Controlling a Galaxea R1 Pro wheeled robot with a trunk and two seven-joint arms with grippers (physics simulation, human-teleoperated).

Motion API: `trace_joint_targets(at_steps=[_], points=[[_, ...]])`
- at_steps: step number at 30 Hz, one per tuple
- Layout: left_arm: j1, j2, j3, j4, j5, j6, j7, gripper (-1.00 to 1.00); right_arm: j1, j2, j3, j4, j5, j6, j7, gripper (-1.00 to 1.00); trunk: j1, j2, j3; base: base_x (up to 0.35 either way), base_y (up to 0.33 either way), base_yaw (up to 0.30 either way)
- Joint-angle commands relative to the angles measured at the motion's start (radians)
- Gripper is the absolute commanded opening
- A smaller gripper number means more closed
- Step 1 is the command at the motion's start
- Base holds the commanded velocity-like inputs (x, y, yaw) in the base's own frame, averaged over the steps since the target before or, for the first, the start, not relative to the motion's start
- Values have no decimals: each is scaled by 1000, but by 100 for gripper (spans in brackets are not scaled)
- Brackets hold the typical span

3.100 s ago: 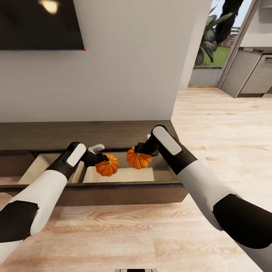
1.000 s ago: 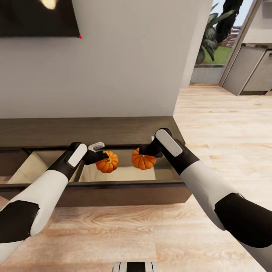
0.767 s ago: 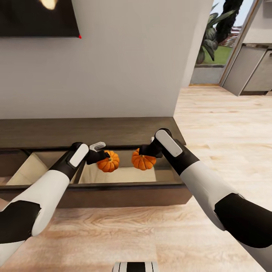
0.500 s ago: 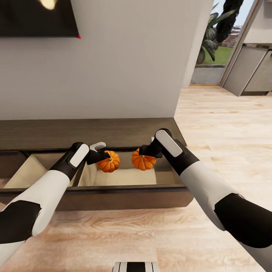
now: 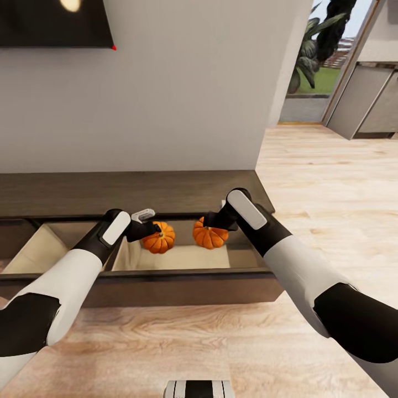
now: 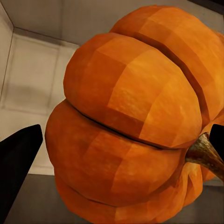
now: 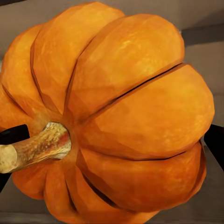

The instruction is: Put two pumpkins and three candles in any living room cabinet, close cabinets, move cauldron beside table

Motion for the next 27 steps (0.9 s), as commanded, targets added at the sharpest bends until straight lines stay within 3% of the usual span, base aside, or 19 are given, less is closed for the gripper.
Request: trace_joint_targets(at_steps=[1, 17, 27], points=[[-1, 1, -6, -2, 11, 0, 9, -100, -1, 0, 2, -1, -9, 0, -10, -100, 4, -8, -4, 0, 0, 0], [-1, 0, -12, -2, 9, -45, 9, -100, 0, 1, 5, -2, -7, -5, -10, -100, 11, -11, -66, 0, 0, 0], [-1, 0, -14, -2, 11, -47, 9, -100, 0, 1, 5, -3, 1, -11, -9, -100, 11, -11, -66, 58, 10, 0]])
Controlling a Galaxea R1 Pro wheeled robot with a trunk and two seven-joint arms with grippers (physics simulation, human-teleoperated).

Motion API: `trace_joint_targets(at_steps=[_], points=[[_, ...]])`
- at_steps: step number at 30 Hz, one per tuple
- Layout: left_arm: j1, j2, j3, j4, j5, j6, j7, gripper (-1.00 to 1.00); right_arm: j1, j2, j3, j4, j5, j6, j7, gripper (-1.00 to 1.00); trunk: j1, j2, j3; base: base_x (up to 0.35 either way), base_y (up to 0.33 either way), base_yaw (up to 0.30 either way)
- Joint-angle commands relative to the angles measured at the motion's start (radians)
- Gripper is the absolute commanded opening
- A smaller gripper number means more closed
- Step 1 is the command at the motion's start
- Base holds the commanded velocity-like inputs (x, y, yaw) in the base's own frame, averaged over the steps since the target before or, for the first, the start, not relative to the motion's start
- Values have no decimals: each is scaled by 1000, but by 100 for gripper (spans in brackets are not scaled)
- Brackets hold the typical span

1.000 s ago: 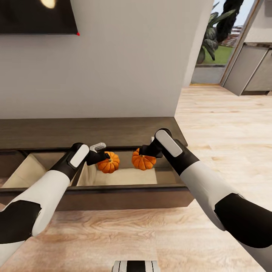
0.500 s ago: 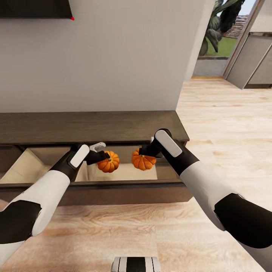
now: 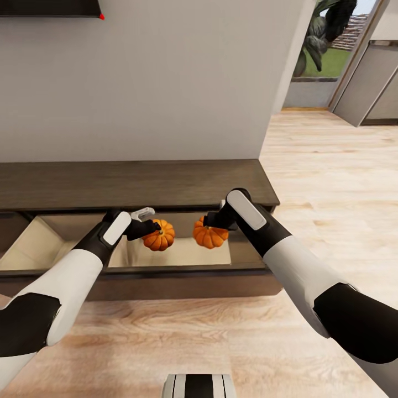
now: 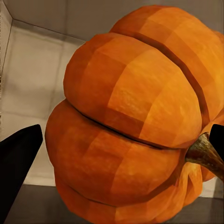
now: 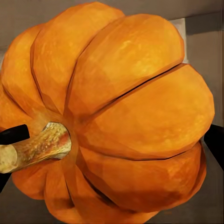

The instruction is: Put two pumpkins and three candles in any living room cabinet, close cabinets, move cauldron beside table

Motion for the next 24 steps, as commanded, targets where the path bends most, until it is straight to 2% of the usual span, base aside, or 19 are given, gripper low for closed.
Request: trace_joint_targets(at_steps=[1, 12, 19, 24], points=[[-1, 1, -7, -2, 12, 1, 9, -100, -1, 0, 2, -1, -5, 1, -10, -100, 0, 0, -1, 179, 21, 0], [-1, 1, -10, -2, 13, 1, 9, -100, -1, 0, 3, 0, 13, 0, -9, -100, 0, 0, -1, 75, 3, 0], [-1, -1, -13, -2, 13, 1, 8, -100, -1, 0, 3, 0, 12, -1, -9, -100, 3, -2, -28, 3, 0, 0], [-1, -30, -27, 0, 9, -1, 10, -100, -1, 0, 3, 0, 13, -1, -9, -100, 6, -3, -47, 0, 0, 0]])
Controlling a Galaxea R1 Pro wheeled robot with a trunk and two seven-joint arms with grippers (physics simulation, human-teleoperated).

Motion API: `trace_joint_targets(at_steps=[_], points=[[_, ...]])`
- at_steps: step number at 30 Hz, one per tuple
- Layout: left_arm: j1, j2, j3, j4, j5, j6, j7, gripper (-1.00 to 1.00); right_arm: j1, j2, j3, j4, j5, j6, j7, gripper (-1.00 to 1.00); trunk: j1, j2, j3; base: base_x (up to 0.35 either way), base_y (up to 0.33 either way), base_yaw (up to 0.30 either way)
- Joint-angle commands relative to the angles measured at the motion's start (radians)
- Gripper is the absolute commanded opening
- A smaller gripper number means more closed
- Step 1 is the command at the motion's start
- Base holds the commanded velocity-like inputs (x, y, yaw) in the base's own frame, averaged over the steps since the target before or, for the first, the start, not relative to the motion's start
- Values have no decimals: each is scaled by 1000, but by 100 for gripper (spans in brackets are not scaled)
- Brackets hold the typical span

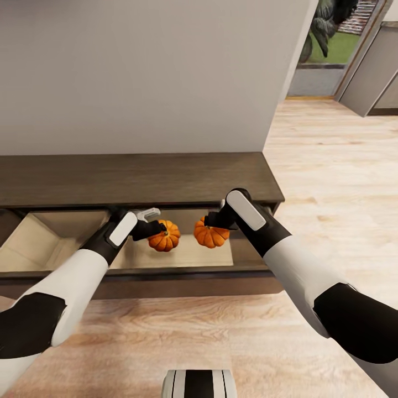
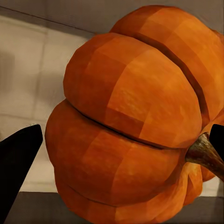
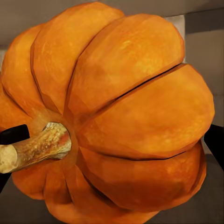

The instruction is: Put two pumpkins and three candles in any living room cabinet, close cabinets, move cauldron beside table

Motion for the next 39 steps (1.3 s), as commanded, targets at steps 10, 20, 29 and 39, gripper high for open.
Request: trace_joint_targets(at_steps=[10, 20, 29, 39], points=[[-1, -6, -28, -2, -1, -49, 9, -100, -1, 1, 2, 0, 121, -33, 98, -100, 4, -3, -39, 0, 0, 0], [-1, -4, -43, -12, -2, -68, 11, -100, -1, 0, 5, 1, 164, -61, 152, -100, 9, -5, -78, 0, 0, 0], [-1, -2, -41, -16, -2, -96, 12, -100, -1, 1, 5, 2, 225, -67, 180, -100, 12, -7, -109, 0, 0, 0], [-1, -1, -42, -19, -2, -115, 14, -100, -1, 0, 6, 3, 259, -69, 201, -100, 12, -7, -109, 0, 0, 0]])
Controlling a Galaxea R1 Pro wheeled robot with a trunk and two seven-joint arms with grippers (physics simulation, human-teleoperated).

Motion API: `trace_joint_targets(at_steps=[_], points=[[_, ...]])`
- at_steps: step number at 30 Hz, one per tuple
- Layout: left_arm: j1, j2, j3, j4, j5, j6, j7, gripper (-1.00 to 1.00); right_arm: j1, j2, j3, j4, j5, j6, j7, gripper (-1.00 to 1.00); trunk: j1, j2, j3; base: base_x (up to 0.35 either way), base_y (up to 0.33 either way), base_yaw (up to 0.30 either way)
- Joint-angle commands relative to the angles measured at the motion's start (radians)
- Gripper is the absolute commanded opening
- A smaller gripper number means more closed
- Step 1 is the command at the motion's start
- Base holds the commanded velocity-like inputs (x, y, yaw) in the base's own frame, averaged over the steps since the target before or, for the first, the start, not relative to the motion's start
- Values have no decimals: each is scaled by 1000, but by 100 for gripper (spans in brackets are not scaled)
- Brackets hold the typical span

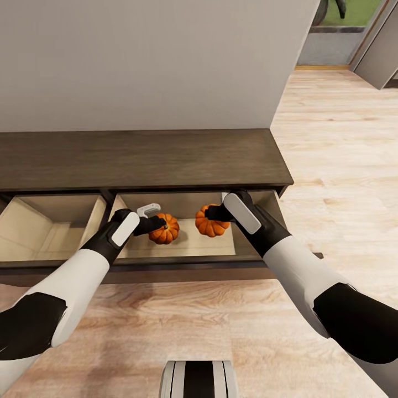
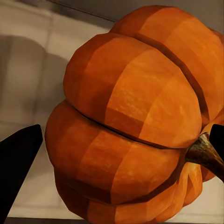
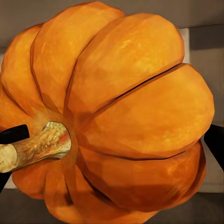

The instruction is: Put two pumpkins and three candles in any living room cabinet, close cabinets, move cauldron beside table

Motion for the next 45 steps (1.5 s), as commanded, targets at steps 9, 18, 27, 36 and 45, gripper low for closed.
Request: trace_joint_targets(at_steps=[9, 18, 27, 36, 45], points=[[-1, 1, -8, -2, 11, 1, 10, -100, -1, 8, 3, 45, 3, -17, 26, -100, 0, 0, -1, 0, 0, 0], [-1, 1, -4, -2, 11, 2, 10, 100, -1, 9, 3, 53, 3, -18, 36, -100, 0, 0, -1, 0, 0, 0], [-1, 1, -1, -3, 11, 2, 10, 100, -1, 8, 5, 54, 3, -18, 34, -100, 0, 0, -1, 0, 0, 0], [-1, 1, 0, -4, 12, 2, 67, 100, -1, 11, 4, 125, 103, -42, 20, 100, 0, 0, -1, 0, 0, 0], [-1, -2, -1, -5, 13, 2, 78, 100, -1, 11, 3, 145, 115, -55, 21, 100, 0, 0, -1, 0, 0, 0]])
